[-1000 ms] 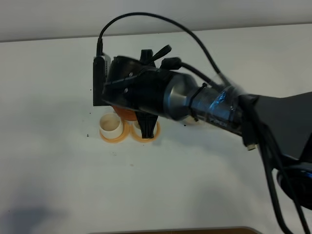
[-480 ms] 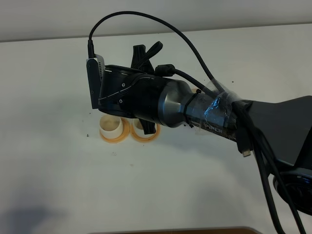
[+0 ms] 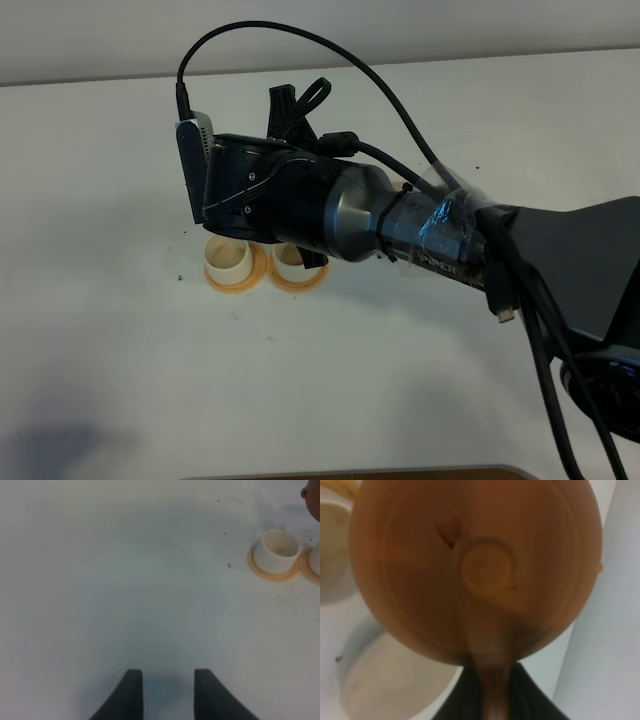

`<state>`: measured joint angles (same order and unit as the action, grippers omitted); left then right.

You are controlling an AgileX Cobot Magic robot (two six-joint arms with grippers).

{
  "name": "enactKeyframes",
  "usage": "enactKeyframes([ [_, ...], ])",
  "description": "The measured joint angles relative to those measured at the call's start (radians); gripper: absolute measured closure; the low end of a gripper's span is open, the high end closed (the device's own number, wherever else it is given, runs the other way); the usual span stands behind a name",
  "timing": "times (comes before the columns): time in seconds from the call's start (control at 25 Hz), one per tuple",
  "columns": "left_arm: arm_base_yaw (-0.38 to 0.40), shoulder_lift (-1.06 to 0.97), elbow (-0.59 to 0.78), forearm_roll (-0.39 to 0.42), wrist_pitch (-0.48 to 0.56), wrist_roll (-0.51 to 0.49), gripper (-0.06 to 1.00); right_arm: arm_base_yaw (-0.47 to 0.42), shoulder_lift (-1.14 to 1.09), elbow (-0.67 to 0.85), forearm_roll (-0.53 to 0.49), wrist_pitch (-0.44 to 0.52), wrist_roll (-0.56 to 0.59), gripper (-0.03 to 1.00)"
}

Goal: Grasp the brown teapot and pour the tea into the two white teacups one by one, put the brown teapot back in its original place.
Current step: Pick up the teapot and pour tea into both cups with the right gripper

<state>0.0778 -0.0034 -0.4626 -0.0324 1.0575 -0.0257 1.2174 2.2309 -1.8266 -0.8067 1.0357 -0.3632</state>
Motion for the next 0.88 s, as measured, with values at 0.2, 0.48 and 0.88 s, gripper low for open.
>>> enactKeyframes([
  [0.2,0.000,0.000,0.000,0.000,0.000,0.000,0.65,0.020,0.025,0.000,-0.027,0.011,-0.015,0.84],
  [0.48,0.000,0.000,0.000,0.000,0.000,0.000,0.65,0.026,0.032,0.000,-0.048,0.017,-0.029,0.84],
  [0.88,0.000,0.000,0.000,0.000,0.000,0.000,0.65,0.026,0.032,0.000,-0.054,0.017,-0.107,0.84],
])
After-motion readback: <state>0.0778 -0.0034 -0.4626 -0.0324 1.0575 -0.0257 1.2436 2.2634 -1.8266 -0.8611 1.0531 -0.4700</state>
